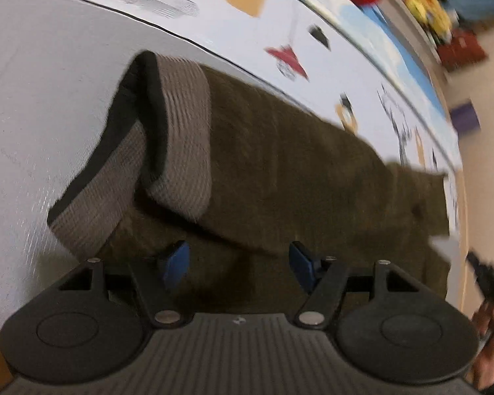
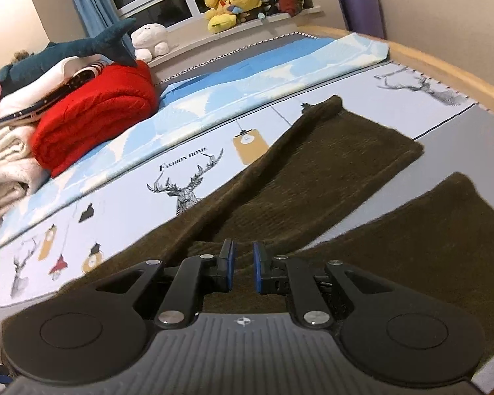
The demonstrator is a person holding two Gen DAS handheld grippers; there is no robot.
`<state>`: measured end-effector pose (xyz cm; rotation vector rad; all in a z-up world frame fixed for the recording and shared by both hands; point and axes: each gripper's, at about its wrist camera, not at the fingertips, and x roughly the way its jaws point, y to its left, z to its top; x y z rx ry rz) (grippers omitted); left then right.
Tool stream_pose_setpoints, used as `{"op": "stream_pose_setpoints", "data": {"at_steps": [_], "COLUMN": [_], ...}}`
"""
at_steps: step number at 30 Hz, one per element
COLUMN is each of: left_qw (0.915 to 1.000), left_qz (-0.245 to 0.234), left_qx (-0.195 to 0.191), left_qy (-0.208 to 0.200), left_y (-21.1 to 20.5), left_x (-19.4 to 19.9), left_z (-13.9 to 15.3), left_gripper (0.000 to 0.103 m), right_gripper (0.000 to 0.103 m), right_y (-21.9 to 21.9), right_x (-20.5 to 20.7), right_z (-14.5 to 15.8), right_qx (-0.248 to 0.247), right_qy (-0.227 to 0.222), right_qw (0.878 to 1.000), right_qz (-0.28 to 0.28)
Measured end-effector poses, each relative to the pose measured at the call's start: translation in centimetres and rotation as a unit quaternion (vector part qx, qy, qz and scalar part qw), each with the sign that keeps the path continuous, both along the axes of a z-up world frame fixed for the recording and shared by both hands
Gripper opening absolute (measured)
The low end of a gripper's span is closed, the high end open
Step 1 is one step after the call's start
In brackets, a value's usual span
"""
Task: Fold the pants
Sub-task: 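Grasp the waistband with the left tool while the right tool grasps a leg hem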
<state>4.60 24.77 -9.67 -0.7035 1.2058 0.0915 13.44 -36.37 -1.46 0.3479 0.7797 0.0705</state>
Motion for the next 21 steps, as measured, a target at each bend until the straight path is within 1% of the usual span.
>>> {"op": "stream_pose_setpoints", "data": {"at_steps": [2,4,5,6,7,8,9,10,12,15,17,21], "left_qw": [0.9996,0.9989,0.9987,0.9983,0.9971,0.996,0.9947,0.9939,0.9916,0.9885,0.9881,0.9896], "left_qz": [0.025,0.045,0.051,0.058,0.069,0.076,0.079,0.079,0.072,0.054,0.047,0.048], "left_qx": [0.002,-0.003,-0.001,0.011,0.032,0.047,0.064,0.074,0.102,0.135,0.141,0.129], "left_qy": [0.01,0.014,0.009,0.003,-0.005,-0.008,-0.013,-0.019,-0.034,-0.042,-0.042,-0.04], "left_y": [0.5,0.9,1.0,1.1,1.1,1.6,1.6,1.7,1.5,1.1,0.8,1.2], "left_x": [0.6,1.4,1.7,1.9,2.0,2.7,2.9,3.3,3.7,3.7,3.9,3.9], "left_z": [-0.5,-0.8,-0.7,-0.5,-0.1,0.4,0.8,1.2,2.2,3.2,3.3,3.2], "left_gripper": [0.073,0.073,0.072,0.07,0.06,0.053,0.037,0.031,0.028,0.027,0.027,0.027], "right_gripper": [0.013,0.014,0.02,0.024,0.032,0.038,0.04,0.042,0.042,0.042,0.043,0.043], "right_y": [0.1,-0.1,-0.2,-0.4,-0.5,-0.6,-0.7,-0.8,-1.0,-1.4,-1.9,-2.6], "right_x": [1.2,2.8,3.7,4.5,5.5,6.3,7.1,8.1,9.9,13.0,15.0,18.0], "right_z": [-0.4,-1.2,-1.7,-2.2,-2.6,-3.0,-3.4,-3.8,-4.8,-6.6,-8.2,-11.3], "right_qx": [0.015,0.043,0.062,0.078,0.093,0.102,0.11,0.117,0.125,0.132,0.14,0.153], "right_qy": [0.0,0.004,0.01,0.015,0.017,0.017,0.017,0.018,0.019,0.02,0.022,0.04], "right_qw": [1.0,0.999,0.998,0.997,0.995,0.994,0.993,0.992,0.991,0.989,0.987,0.982], "right_qz": [-0.001,0.0,-0.001,-0.005,-0.014,-0.022,-0.029,-0.035,-0.044,-0.065,-0.081,-0.1]}}
